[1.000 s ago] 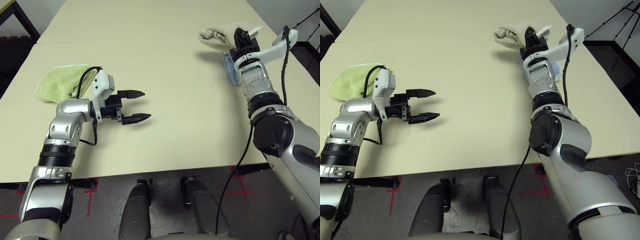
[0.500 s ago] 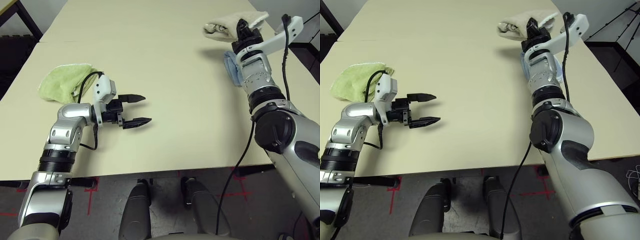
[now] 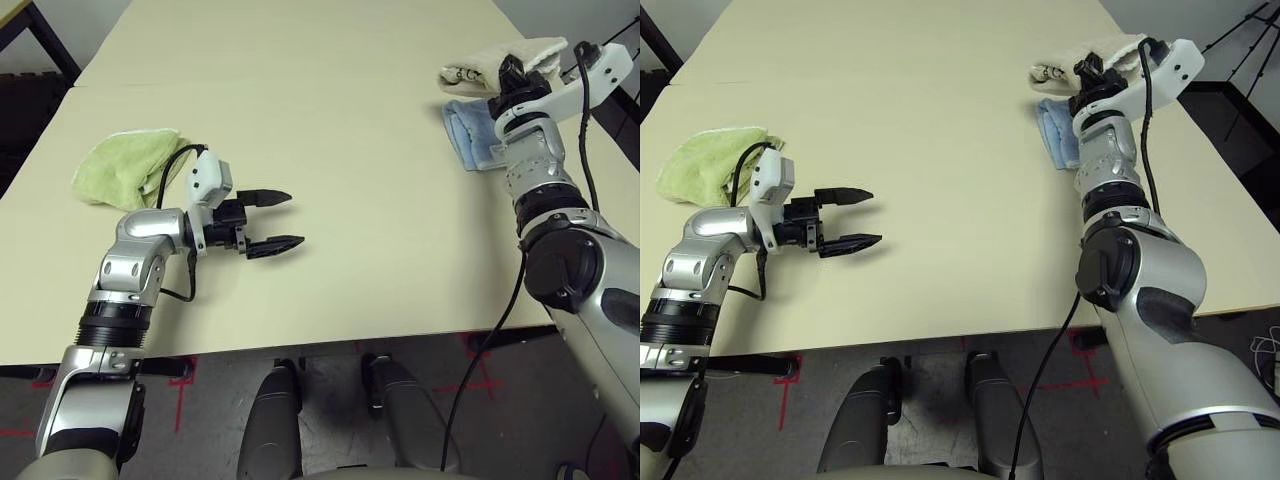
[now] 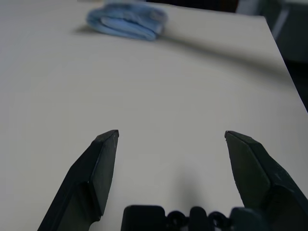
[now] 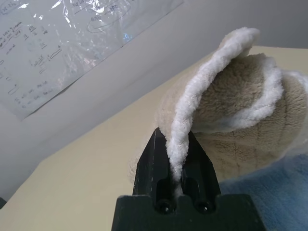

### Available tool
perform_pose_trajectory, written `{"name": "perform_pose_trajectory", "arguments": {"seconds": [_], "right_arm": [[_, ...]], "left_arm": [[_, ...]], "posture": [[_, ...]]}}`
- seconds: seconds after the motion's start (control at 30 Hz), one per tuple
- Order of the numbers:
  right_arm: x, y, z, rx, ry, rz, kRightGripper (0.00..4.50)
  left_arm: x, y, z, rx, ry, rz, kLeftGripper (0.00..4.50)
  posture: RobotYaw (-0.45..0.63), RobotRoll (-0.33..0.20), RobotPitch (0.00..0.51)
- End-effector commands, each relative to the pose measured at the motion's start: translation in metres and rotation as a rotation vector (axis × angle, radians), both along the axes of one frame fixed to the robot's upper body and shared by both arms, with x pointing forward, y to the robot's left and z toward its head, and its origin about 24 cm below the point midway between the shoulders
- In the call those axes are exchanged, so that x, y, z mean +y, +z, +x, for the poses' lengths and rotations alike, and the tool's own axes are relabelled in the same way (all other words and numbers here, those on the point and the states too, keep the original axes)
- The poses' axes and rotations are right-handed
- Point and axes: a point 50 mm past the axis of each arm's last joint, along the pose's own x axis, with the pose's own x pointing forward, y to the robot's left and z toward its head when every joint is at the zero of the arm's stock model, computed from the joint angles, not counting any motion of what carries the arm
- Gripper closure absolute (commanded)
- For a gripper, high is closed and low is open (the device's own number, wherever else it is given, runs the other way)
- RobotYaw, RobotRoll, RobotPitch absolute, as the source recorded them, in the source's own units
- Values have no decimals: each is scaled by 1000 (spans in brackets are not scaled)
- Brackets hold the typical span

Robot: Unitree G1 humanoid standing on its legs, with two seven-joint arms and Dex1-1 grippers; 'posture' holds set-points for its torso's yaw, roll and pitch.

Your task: Fold the towel and set it aside.

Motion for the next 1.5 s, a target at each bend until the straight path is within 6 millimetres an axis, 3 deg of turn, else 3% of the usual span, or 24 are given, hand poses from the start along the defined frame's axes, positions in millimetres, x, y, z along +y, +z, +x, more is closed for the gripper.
{"name": "perform_pose_trajectory", "arguments": {"seconds": [0.03, 0.47, 0.83, 1.0, 1.33, 1.5], "right_arm": [[-5, 2, -1, -4, 7, 0, 4480], [-18, 29, -4, -79, 0, 1, 4480], [-21, 24, -4, -38, -3, -34, 4480], [-22, 29, -4, -45, -4, -36, 4480], [-43, 50, -11, -103, -40, -54, 4480], [-42, 41, -10, -63, -28, -87, 4480]], "left_arm": [[4, 9, 2, -36, 60, -52, 0], [11, 34, 13, -118, 142, -102, 0], [13, 38, 8, -135, 197, -139, 0], [16, 32, 3, -118, 213, -128, 0], [21, 34, 5, -121, 232, -126, 0], [19, 34, 5, -118, 225, -126, 0]], "posture": [[36, 0, 245], [6, 0, 311], [24, 0, 369], [33, 0, 375], [28, 0, 353], [21, 0, 360]]}}
